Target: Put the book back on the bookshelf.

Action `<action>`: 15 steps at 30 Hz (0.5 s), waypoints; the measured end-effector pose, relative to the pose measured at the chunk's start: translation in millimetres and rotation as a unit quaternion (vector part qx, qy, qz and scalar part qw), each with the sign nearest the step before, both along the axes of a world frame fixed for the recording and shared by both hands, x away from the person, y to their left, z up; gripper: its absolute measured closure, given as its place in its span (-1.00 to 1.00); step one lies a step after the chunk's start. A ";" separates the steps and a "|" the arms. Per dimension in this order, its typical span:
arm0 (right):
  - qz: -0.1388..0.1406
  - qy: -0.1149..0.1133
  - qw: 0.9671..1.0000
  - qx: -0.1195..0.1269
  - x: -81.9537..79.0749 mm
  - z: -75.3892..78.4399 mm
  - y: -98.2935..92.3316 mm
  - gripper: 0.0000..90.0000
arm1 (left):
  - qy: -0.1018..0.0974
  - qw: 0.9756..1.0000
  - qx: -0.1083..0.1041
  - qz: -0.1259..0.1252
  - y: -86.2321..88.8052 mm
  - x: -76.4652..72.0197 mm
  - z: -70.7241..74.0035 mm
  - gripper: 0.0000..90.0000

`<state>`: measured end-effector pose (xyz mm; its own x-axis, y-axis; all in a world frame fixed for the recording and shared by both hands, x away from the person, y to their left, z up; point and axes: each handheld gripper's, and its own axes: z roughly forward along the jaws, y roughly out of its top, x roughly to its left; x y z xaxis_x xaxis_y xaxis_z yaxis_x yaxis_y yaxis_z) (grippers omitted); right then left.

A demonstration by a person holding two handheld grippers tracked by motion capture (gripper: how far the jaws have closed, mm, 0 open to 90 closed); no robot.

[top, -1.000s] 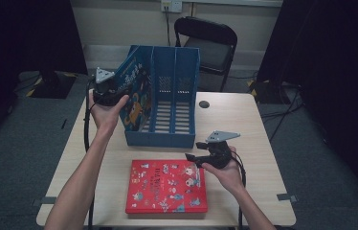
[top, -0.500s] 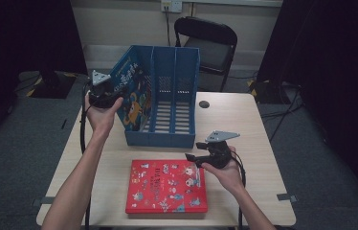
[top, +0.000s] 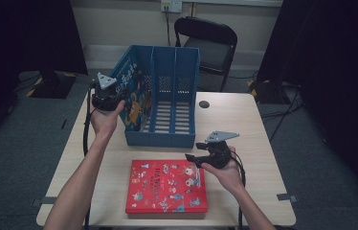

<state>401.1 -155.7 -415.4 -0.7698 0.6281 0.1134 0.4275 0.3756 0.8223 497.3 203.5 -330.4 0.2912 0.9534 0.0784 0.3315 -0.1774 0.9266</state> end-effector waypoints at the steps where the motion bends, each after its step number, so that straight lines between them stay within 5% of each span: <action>1: 0.000 0.001 1.000 0.000 0.0 0.0 0.0 -0.23 | -0.004 1.000 0.007 0.002 -1.9 -0.2 0.0 0.71; 7: 0.000 0.000 1.000 0.002 0.3 -0.1 -0.9 -0.23 | -0.006 0.999 0.030 0.012 -5.1 2.2 3.7 0.73; 15: -0.001 0.002 1.000 -0.001 1.2 -0.6 -0.8 -0.23 | -0.007 0.999 0.031 0.009 -9.8 3.8 5.4 0.77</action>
<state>402.3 -156.5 -415.9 -0.7682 0.6299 0.1144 0.4308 0.3765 0.8201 501.1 193.7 -325.0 0.2724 0.9517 0.1414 0.3218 -0.2286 0.9188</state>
